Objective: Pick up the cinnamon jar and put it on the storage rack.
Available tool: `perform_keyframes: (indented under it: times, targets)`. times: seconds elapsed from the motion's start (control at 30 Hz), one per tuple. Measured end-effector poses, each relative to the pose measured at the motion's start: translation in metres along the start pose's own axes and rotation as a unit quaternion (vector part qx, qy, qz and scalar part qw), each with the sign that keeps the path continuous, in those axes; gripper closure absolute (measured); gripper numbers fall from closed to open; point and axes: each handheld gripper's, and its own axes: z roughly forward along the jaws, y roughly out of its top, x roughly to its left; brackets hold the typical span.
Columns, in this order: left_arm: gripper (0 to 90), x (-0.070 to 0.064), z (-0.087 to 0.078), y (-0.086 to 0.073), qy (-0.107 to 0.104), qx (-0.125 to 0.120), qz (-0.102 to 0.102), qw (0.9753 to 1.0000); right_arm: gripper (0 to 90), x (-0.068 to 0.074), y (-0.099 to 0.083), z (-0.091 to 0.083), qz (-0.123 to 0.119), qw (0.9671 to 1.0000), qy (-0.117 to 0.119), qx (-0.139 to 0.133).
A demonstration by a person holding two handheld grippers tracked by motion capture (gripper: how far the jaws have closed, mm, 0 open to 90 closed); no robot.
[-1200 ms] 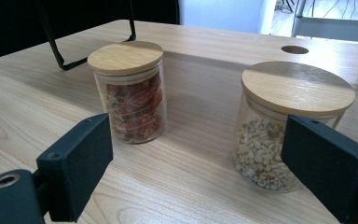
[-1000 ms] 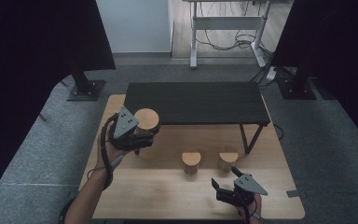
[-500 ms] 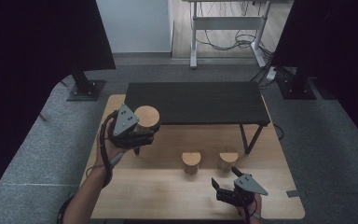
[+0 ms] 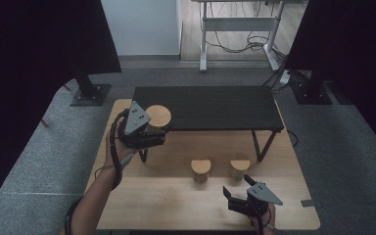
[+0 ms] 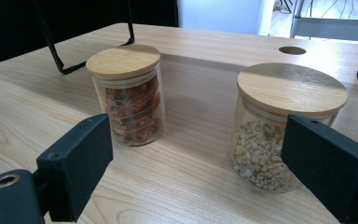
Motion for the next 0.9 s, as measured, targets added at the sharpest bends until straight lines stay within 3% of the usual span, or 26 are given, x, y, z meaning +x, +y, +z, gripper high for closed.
perform_keyframes:
  times: [0.5,0.9]
  targets:
    - [25.2,0.014,0.021,-0.006,0.020,0.018,-0.018,0.9995,8.5,0.000,0.000,-0.001,0.007,1.0000,0.004,-0.003]
    - [25.2,0.023,0.034,-0.005,0.056,0.005,-0.028,0.9980,8.6,0.002,-0.001,0.000,0.010,0.9999,0.009,-0.002]
